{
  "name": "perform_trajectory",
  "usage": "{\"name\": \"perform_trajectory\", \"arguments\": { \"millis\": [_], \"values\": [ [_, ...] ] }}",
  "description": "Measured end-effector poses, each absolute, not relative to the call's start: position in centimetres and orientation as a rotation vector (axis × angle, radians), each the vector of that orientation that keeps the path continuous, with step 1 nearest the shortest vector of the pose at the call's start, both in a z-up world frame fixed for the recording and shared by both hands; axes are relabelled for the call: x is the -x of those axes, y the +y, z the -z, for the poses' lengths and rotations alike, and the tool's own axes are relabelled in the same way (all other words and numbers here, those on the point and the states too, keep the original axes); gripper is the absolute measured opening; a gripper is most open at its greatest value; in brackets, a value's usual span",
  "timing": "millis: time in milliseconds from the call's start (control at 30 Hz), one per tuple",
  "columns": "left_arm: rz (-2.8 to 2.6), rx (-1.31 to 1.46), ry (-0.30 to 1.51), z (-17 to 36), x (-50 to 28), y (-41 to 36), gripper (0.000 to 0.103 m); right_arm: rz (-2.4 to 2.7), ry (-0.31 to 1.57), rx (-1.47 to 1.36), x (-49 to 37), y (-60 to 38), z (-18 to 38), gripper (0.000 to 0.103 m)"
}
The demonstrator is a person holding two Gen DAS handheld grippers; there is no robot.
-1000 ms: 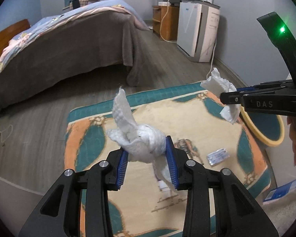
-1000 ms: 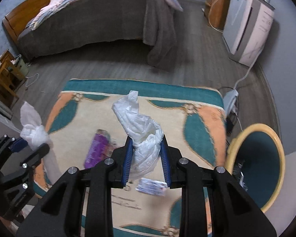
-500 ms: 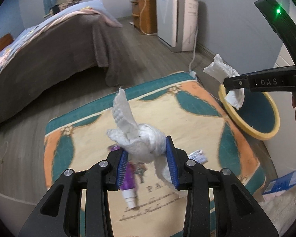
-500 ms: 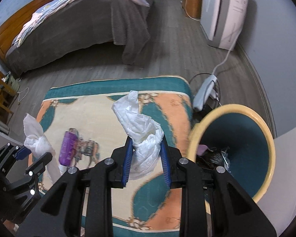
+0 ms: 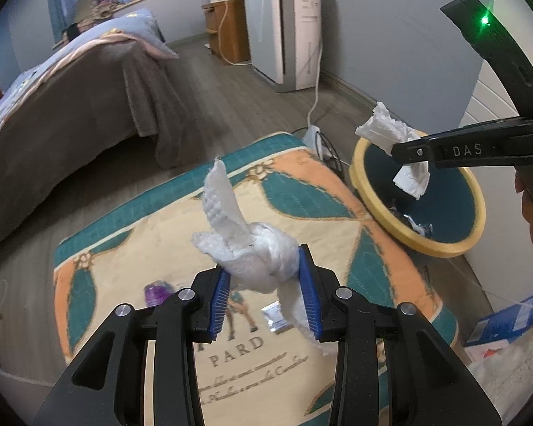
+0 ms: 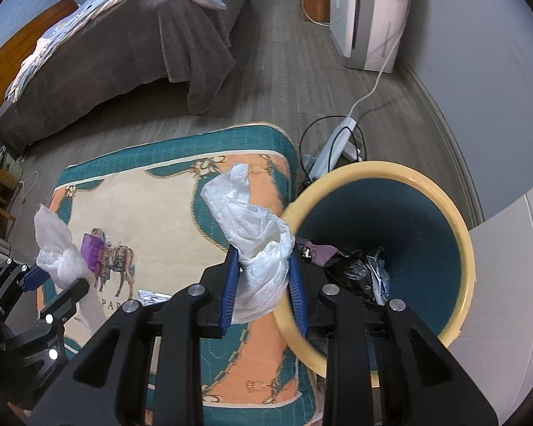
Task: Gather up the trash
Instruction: 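Carry both held tissues over the bin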
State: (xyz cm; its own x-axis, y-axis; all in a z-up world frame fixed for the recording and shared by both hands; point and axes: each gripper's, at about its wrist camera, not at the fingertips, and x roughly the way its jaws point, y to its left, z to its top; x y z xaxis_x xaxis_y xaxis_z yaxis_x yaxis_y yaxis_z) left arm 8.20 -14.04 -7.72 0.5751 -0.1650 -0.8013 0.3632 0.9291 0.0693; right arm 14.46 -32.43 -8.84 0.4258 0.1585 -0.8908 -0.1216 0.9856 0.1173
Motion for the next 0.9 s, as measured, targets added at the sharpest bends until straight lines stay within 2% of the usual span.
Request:
{"name": "perform_trajectory", "arguments": {
  "millis": [433,900],
  "values": [
    [0.411,-0.268,0.905,7.4,-7.9,-19.1,0.038,-0.058,1.102,-0.103,-15.1,-38.7,9.0,0.026],
    [0.552,-0.299,0.926,8.3,-9.5,-26.3,0.039,0.171,1.151,-0.298,-14.8,-46.9,12.2,0.026]
  ]
}}
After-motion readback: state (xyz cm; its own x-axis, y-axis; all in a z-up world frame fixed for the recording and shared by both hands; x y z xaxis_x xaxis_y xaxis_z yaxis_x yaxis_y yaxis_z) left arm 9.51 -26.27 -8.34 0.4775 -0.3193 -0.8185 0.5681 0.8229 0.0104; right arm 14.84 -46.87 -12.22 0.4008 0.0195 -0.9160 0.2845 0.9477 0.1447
